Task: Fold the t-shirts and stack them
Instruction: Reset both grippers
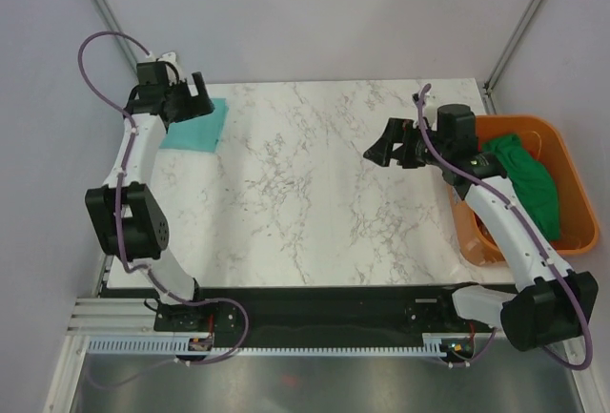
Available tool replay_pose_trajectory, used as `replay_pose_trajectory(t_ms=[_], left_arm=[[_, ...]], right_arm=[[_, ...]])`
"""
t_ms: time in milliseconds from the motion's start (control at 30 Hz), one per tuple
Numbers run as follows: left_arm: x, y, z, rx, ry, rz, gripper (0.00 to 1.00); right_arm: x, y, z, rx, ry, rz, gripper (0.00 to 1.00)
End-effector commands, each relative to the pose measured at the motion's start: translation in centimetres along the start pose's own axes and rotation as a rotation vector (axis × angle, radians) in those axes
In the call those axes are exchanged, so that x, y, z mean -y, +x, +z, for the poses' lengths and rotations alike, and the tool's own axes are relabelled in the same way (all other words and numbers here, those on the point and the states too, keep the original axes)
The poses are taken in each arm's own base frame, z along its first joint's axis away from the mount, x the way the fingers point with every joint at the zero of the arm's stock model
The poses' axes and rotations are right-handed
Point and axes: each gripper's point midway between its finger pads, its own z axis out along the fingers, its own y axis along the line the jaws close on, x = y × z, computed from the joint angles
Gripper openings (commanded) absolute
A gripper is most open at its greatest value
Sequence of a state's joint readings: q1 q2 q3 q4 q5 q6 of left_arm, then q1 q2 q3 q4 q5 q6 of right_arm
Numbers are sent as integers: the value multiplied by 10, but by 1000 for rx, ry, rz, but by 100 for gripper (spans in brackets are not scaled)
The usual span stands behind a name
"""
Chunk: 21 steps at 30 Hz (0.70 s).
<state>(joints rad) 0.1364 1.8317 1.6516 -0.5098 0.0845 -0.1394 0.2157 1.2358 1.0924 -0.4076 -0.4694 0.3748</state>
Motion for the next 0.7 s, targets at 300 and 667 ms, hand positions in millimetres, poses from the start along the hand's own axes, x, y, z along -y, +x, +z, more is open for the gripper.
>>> replay_pose_trajectory(t_ms=[300,667], left_arm=[[204,96,-230,12,857,193,100],[203,122,-304,108,1037,187,100]], right_arm=[[-16,-39,-87,185,193,10,98],[-11,-28,-111,261,240,12,98]])
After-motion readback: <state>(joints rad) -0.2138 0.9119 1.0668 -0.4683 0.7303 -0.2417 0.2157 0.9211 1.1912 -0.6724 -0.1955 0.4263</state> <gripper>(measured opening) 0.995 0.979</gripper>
